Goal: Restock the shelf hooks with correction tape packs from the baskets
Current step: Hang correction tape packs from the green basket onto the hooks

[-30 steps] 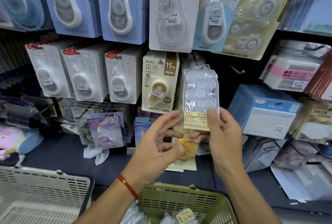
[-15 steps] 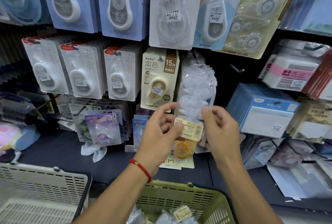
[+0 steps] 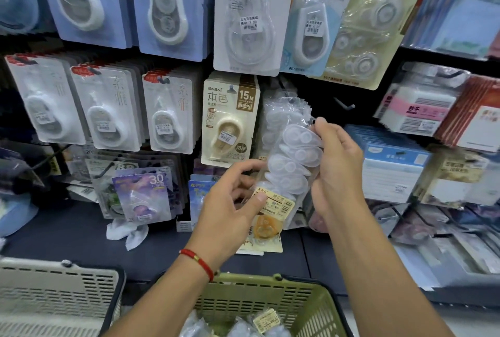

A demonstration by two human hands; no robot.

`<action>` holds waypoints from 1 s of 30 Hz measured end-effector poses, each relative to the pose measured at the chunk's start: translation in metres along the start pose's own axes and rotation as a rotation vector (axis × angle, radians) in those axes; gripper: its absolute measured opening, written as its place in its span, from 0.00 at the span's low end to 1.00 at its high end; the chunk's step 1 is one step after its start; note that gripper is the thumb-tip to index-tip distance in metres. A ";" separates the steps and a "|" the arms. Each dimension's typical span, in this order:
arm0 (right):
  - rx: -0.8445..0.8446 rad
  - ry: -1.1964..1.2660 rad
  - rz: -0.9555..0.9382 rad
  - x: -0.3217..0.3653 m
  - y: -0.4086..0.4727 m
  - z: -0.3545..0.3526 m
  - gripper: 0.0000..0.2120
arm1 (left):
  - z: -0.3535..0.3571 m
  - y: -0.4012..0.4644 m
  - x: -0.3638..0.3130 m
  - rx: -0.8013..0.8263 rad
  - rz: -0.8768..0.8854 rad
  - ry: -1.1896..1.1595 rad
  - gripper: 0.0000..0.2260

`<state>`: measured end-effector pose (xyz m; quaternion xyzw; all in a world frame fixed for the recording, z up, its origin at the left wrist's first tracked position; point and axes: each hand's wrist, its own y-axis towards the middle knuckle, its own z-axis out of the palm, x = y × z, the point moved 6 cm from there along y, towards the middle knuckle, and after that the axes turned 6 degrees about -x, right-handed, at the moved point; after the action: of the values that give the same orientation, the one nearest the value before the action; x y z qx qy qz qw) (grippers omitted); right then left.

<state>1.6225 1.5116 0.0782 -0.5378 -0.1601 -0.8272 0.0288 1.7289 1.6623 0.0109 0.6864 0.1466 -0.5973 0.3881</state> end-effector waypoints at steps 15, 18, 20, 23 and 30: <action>-0.008 -0.467 -0.085 0.012 0.055 0.037 0.13 | -0.053 0.019 0.001 -0.109 0.242 0.508 0.22; -0.047 -0.634 -0.087 0.011 0.062 0.029 0.21 | -0.047 0.021 -0.003 -0.082 0.350 0.571 0.23; -0.120 -0.833 -0.216 0.014 0.059 0.022 0.23 | -0.042 0.024 -0.004 -0.050 0.414 0.646 0.25; -0.181 -0.907 -0.416 0.012 0.038 0.008 0.14 | -0.038 0.029 0.002 0.014 0.445 0.752 0.30; 0.348 -1.361 -0.999 -0.039 0.005 0.031 0.27 | -0.042 0.035 0.013 0.091 0.486 0.838 0.37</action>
<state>1.6669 1.5115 0.0556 -0.7711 -0.4850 -0.2042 -0.3585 1.7848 1.6655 0.0103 0.8984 0.0995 -0.1674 0.3936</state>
